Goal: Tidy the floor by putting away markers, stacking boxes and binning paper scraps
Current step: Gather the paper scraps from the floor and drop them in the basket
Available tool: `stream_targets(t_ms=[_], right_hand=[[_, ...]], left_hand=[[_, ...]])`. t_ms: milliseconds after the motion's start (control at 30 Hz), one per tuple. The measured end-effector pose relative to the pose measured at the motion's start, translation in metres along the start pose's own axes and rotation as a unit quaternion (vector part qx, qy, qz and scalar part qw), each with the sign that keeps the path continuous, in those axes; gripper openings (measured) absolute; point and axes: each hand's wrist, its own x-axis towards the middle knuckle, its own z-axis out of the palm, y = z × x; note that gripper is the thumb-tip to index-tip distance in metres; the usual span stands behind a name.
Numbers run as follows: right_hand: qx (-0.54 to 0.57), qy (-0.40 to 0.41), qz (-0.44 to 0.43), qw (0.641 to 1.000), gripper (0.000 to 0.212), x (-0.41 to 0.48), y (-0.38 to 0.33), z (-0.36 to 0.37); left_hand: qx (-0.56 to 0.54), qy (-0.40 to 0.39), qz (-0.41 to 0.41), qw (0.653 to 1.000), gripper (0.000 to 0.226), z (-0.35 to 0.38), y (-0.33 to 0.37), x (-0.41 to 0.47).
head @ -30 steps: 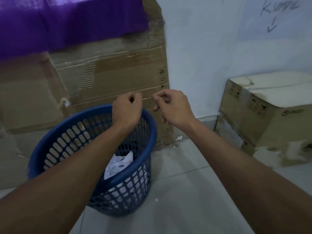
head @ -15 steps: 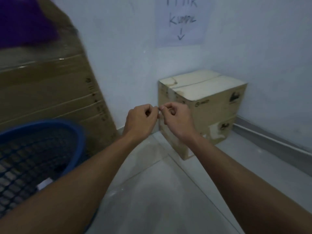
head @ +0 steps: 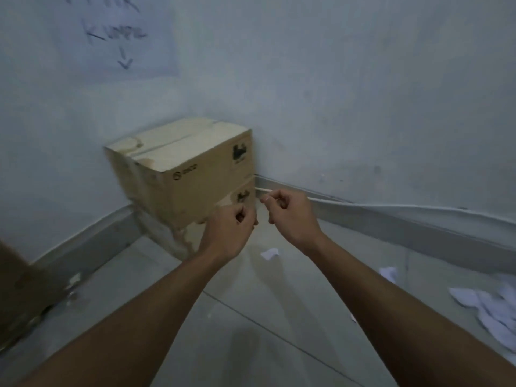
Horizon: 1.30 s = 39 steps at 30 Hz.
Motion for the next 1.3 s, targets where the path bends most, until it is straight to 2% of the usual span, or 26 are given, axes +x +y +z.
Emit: stream_targets(t_ms=[233,467,633,800,867,1000,1133,1200,1300], right_hand=[[-0.087,0.054,0.081,0.991,0.021,-0.052,0.055,-0.101],[-0.151,0.026,0.156,0.976,0.015,-0.115,0.124,-0.139],[-0.247,-0.075,0.166,0.952,0.029,-0.152,0.183,-0.133],[-0.400,-0.172,0.104,0.894,0.051,-0.164,0.217,-0.110],[-0.424,-0.194,0.083,0.881,0.054,-0.169,0.228,-0.106],[-0.404,-0.179,0.052,0.896,0.051,-0.176,0.239,-0.112],[-0.395,-0.159,0.029,0.904,0.042,-0.173,0.241,-0.123],[-0.397,-0.124,0.038,0.909,0.039,-0.172,0.242,-0.131],[-0.405,-0.056,0.062,0.911,0.036,-0.163,0.247,-0.144]], left_hand=[[-0.002,-0.113,0.035,0.993,0.034,0.107,0.042,-0.023],[0.019,-0.192,0.053,0.980,0.028,0.187,0.032,-0.052],[0.054,-0.191,0.048,0.979,0.028,0.224,0.001,-0.055],[0.111,-0.087,0.052,0.989,0.018,0.231,-0.029,-0.051],[0.152,-0.072,0.049,0.984,0.024,0.230,-0.044,-0.044],[0.242,-0.116,-0.033,0.963,0.061,0.227,-0.069,-0.025],[0.273,-0.179,-0.100,0.940,0.069,0.236,-0.079,-0.022],[0.284,-0.195,-0.074,0.936,0.069,0.251,-0.073,-0.030],[0.273,-0.215,0.035,0.937,0.065,0.278,-0.054,-0.048]])
